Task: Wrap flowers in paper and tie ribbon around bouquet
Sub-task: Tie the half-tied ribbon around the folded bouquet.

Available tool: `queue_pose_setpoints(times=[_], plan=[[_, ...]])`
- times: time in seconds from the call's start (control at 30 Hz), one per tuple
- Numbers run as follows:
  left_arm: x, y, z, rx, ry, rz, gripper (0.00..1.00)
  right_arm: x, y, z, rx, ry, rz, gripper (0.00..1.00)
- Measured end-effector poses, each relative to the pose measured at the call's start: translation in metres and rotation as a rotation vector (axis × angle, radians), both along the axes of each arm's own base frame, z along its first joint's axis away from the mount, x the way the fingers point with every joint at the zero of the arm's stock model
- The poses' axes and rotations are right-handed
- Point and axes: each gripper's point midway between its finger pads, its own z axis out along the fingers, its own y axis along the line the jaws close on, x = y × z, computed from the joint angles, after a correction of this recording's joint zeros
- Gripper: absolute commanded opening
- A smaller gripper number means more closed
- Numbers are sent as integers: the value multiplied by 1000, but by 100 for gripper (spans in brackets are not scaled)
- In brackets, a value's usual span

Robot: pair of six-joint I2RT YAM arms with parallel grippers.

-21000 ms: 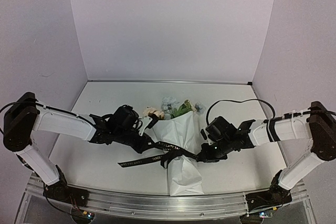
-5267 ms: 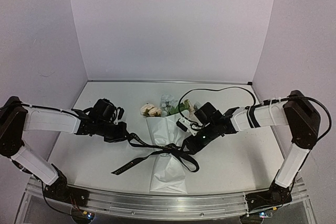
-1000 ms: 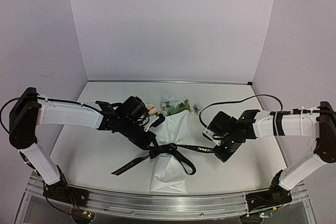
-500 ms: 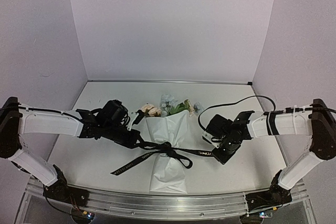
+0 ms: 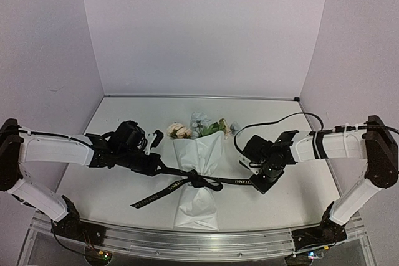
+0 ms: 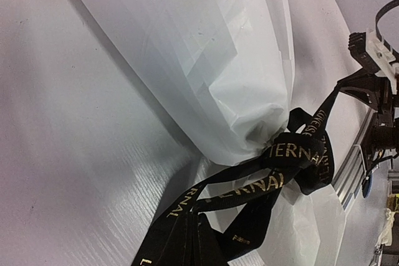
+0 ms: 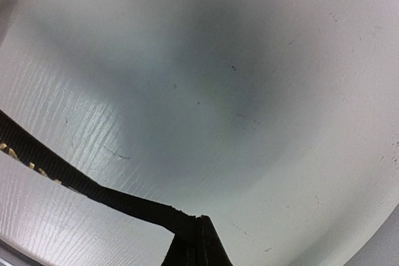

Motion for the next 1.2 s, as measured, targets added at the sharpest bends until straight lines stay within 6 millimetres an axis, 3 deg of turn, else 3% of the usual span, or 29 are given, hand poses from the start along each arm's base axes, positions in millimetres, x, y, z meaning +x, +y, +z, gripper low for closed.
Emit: queue_pose_setpoints(times=[0.1,0.23,0.4,0.7,0.9,1.1,1.2], plan=[[0,0,0,-5,1,-3,0,6,2,1,3,3,-11,12],[-1,-5,-3,-15,19,-24,0,15,17,6,45,10,-3,40],[-4,-9,-8,-18,41,-46,0,19,38,14,116,-23,29,54],[-7,-11,-9,-27,55,-65,0,-3,94,22,273,-94,177,52],[-5,-13,-6,-32,49,-65,0,10,126,1,356,-130,183,48],[-2,-16,0,-41,33,-71,0,16,138,-11,384,-142,169,36],[-1,-18,3,-44,24,-74,0,19,144,-9,409,-162,162,20]])
